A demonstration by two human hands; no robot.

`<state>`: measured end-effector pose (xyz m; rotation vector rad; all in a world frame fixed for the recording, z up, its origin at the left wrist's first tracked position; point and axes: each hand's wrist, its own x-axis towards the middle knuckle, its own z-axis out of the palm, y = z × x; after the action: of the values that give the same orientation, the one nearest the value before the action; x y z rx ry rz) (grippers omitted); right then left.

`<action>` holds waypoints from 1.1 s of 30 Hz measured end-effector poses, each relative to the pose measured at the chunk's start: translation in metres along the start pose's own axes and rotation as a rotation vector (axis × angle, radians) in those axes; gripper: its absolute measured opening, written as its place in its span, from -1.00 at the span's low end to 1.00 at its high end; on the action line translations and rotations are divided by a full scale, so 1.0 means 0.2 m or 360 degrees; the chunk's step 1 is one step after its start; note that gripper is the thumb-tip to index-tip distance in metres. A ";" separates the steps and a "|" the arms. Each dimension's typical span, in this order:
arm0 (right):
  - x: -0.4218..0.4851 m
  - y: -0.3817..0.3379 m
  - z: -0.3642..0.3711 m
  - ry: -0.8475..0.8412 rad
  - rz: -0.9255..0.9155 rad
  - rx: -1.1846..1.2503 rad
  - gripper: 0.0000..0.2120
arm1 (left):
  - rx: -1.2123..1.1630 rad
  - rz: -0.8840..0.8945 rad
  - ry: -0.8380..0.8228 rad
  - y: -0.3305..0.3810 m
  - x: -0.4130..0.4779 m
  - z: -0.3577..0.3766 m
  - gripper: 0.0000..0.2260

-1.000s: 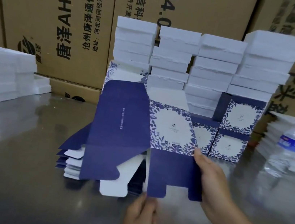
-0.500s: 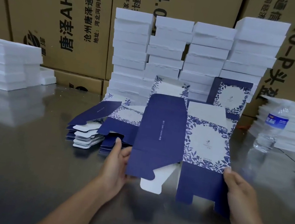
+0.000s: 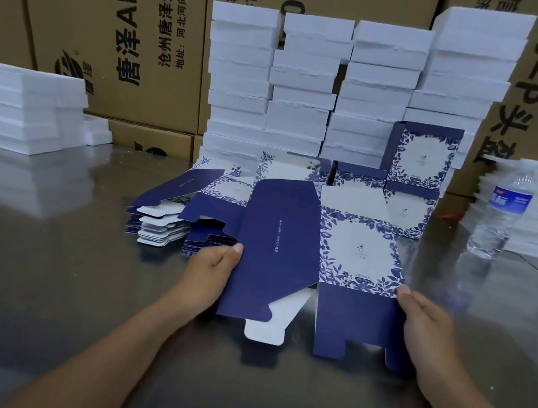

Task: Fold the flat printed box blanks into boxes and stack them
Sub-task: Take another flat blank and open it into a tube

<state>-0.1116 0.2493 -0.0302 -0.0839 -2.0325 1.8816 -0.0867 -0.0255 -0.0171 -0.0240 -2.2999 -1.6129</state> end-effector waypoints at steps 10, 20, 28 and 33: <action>0.02 -0.01 -0.04 -0.0378 0.0003 0.0061 -0.70 | -0.0189 -0.0170 0.0066 0.00 0.04 0.02 -0.59; 0.03 0.00 -0.04 -0.0296 -0.0144 -0.0179 -0.71 | -0.0418 -0.0293 -0.0047 -0.03 0.06 0.01 -0.64; 0.00 -0.03 -0.03 -0.0380 -0.0063 -0.0173 -0.69 | -0.0407 -0.0329 0.0022 -0.02 0.05 -0.01 -0.64; 0.00 -0.04 -0.03 -0.0286 0.0009 -0.0070 -0.64 | -0.0363 -0.0340 -0.0025 -0.03 0.06 -0.01 -0.65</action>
<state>-0.1075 0.2539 -0.0224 0.0705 -2.1931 1.9093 -0.0981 -0.0317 -0.0180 0.1610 -2.1793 -1.9814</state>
